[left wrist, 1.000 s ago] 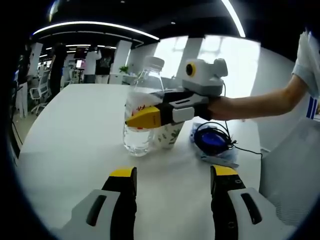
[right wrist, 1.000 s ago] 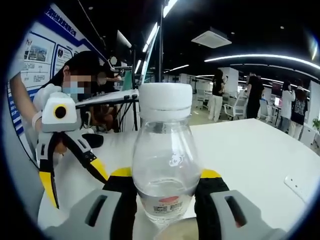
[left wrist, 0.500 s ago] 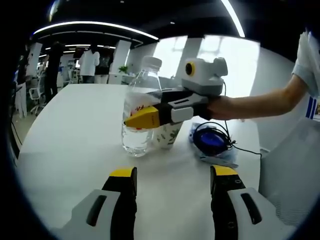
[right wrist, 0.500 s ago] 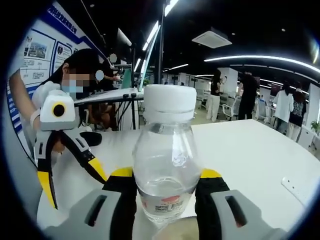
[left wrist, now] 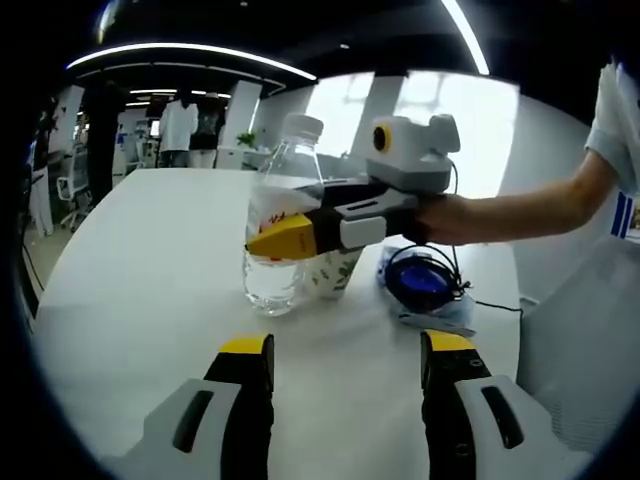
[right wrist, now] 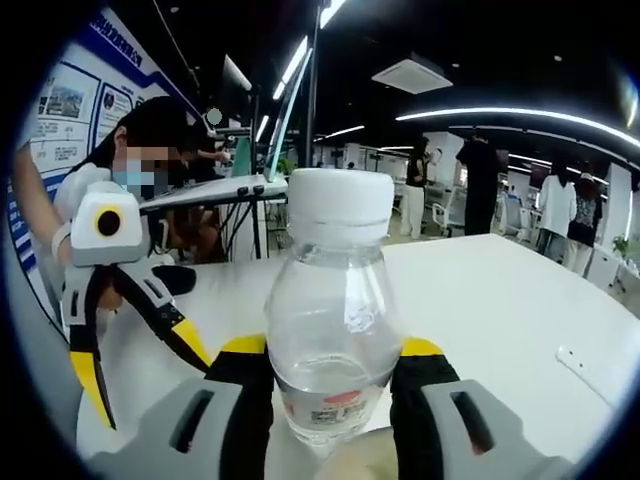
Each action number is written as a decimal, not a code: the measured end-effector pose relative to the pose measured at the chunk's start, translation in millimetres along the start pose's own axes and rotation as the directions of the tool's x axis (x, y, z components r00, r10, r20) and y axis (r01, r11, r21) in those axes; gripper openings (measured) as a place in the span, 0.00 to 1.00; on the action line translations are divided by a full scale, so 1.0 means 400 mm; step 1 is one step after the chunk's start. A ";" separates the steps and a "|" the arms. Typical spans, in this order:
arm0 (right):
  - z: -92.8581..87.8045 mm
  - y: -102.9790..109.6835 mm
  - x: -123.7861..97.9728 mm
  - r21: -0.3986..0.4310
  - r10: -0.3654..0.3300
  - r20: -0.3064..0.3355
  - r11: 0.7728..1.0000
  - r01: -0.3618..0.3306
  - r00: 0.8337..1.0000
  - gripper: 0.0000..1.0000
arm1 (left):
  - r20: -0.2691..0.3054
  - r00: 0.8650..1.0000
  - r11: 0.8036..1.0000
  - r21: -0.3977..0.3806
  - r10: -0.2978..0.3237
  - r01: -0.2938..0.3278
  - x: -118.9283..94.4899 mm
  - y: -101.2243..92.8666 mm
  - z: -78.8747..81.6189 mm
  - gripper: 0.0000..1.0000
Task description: Arrange the tabletop items into an orderly group along one side of the table until the central work area is clear of visible clutter.
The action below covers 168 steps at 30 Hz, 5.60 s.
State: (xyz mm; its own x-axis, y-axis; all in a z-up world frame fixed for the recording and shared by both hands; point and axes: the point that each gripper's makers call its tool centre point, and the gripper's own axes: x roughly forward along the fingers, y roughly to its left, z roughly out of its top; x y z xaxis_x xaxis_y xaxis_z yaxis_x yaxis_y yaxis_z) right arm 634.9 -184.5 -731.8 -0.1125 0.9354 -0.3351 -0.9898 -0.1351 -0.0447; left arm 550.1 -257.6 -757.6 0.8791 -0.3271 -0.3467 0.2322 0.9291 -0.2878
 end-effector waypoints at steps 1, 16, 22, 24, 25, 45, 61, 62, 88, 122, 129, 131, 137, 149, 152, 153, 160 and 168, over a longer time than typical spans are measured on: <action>0.000 -0.001 0.000 -0.001 -0.001 0.000 1.000 0.001 1.000 0.42 | 0.000 1.000 1.000 0.000 0.001 -0.001 0.000 0.001 0.000 0.56; -0.006 0.008 -0.004 0.000 0.016 -0.004 1.000 -0.016 1.000 0.51 | 0.002 1.000 1.000 -0.005 0.009 -0.009 -0.005 0.009 0.001 0.56; 0.003 0.014 -0.006 0.001 0.031 0.008 1.000 -0.031 0.999 0.62 | 0.001 1.000 1.000 -0.005 0.012 -0.012 -0.005 0.011 0.004 0.58; 0.001 0.014 -0.009 0.005 0.034 0.000 0.999 -0.034 0.999 0.67 | -0.002 1.000 1.000 -0.006 0.013 -0.013 -0.006 0.012 0.005 0.59; 0.007 0.017 -0.014 -0.007 0.045 0.009 0.999 -0.045 0.999 0.68 | 0.000 1.000 1.000 -0.003 0.014 -0.014 -0.007 0.012 0.007 0.59; -0.001 0.051 -0.087 -0.007 0.108 -0.045 0.994 -0.108 0.993 0.93 | -0.014 1.000 1.000 0.016 0.005 -0.005 -0.014 0.004 0.044 0.66; 0.001 0.054 -0.168 0.005 0.078 -0.068 0.997 -0.078 0.995 0.90 | -0.019 1.000 0.999 0.041 -0.011 0.012 -0.030 -0.022 0.067 0.66; -0.001 0.053 -0.174 0.003 0.079 -0.070 0.997 -0.079 0.994 0.90 | -0.021 1.000 0.999 0.044 -0.011 0.012 -0.031 -0.023 0.068 0.66; -0.061 0.032 -0.404 0.055 -0.047 -0.138 0.997 0.055 0.989 0.85 | -0.029 0.997 0.992 0.110 -0.067 0.069 -0.002 -0.092 0.111 0.64; -0.178 0.062 -0.607 0.218 -0.132 -0.255 0.957 0.190 0.958 0.77 | -0.127 0.976 0.975 0.118 -0.174 0.189 0.058 -0.183 0.094 0.62; -0.188 0.069 -0.624 0.283 -0.152 -0.274 0.931 0.231 0.949 0.72 | -0.148 0.966 0.965 0.123 -0.213 0.231 0.082 -0.214 0.090 0.58; -0.195 0.070 -0.627 0.300 -0.154 -0.291 0.922 0.243 0.944 0.69 | -0.153 0.963 0.963 0.118 -0.223 0.242 0.090 -0.219 0.090 0.57; -0.209 0.076 -0.622 0.281 -0.143 -0.312 0.930 0.236 0.939 0.67 | -0.161 0.958 0.958 0.125 -0.236 0.257 0.111 -0.233 0.088 0.56; -0.245 0.064 -0.622 0.348 -0.168 -0.356 0.889 0.297 0.919 0.62 | -0.189 0.950 0.956 0.112 -0.247 0.271 0.130 -0.240 0.069 0.53; -0.242 0.053 -0.620 0.377 -0.184 -0.352 0.870 0.319 0.918 0.57 | -0.194 0.950 0.957 0.105 -0.245 0.269 0.136 -0.239 0.063 0.51; -0.243 0.051 -0.620 0.385 -0.188 -0.354 0.863 0.326 0.916 0.56 | -0.194 0.949 0.958 0.100 -0.248 0.270 0.138 -0.239 0.062 0.50; -0.245 0.043 -0.617 0.382 -0.197 -0.372 0.858 0.343 0.907 0.52 | -0.194 0.945 0.955 0.088 -0.262 0.282 0.149 -0.252 0.056 0.48; -0.256 0.017 -0.620 0.413 -0.230 -0.416 0.814 0.408 0.880 0.41 | -0.186 0.954 0.969 0.026 -0.237 0.246 0.168 -0.239 0.051 0.34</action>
State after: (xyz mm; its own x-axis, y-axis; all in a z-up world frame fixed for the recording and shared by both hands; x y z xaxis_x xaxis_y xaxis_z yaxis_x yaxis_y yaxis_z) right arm 664.9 -450.9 -745.6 0.1650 0.7178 -0.6764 -0.8877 0.4070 0.2153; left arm 595.5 -364.9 -735.2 0.7058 -0.5643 -0.4283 0.4520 0.8242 -0.3413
